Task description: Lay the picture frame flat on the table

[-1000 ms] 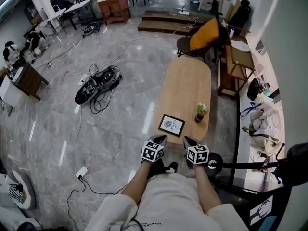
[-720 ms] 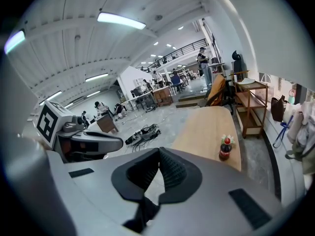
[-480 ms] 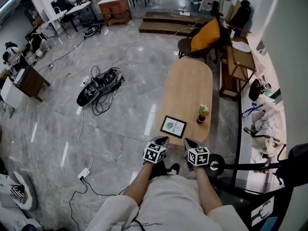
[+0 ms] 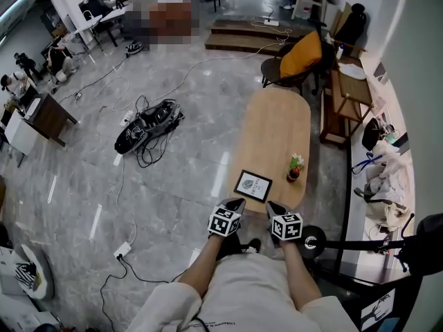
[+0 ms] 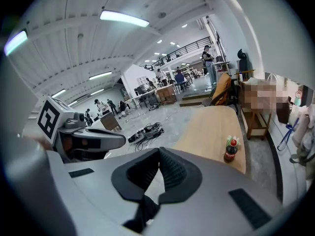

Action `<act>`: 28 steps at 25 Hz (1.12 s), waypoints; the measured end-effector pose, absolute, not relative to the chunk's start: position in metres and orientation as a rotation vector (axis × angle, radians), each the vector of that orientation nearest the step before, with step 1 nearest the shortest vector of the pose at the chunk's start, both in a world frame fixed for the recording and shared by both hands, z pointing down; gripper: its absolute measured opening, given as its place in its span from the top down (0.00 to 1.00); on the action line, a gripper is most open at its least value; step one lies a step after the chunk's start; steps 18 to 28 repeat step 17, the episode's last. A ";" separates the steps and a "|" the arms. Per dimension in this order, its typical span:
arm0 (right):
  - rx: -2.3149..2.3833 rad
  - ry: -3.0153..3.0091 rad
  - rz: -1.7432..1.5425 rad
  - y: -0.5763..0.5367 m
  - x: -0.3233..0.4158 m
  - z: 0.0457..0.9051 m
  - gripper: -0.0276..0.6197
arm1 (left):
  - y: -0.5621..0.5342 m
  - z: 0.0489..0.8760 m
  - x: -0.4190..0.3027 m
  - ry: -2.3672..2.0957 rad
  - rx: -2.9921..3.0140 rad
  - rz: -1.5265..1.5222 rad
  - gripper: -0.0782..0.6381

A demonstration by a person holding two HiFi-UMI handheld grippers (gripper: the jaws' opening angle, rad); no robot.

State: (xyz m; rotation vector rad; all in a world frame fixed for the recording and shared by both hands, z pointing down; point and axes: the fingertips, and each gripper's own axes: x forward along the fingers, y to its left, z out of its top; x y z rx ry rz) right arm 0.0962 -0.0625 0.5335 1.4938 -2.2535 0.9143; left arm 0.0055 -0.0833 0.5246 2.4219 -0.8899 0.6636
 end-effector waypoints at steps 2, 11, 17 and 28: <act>1.490 -2.259 0.914 -0.066 0.096 0.533 0.91 | -0.087 0.524 0.005 -0.899 2.419 0.661 0.86; 1.483 -2.273 0.919 -0.073 0.095 0.532 0.91 | -0.095 0.522 0.007 -0.909 2.414 0.657 0.86; 1.504 -2.251 0.932 -0.074 0.101 0.536 0.91 | -0.097 0.524 0.006 -0.912 2.407 0.648 0.86; 1.504 -2.251 0.932 -0.074 0.101 0.536 0.91 | -0.097 0.524 0.006 -0.912 2.407 0.648 0.86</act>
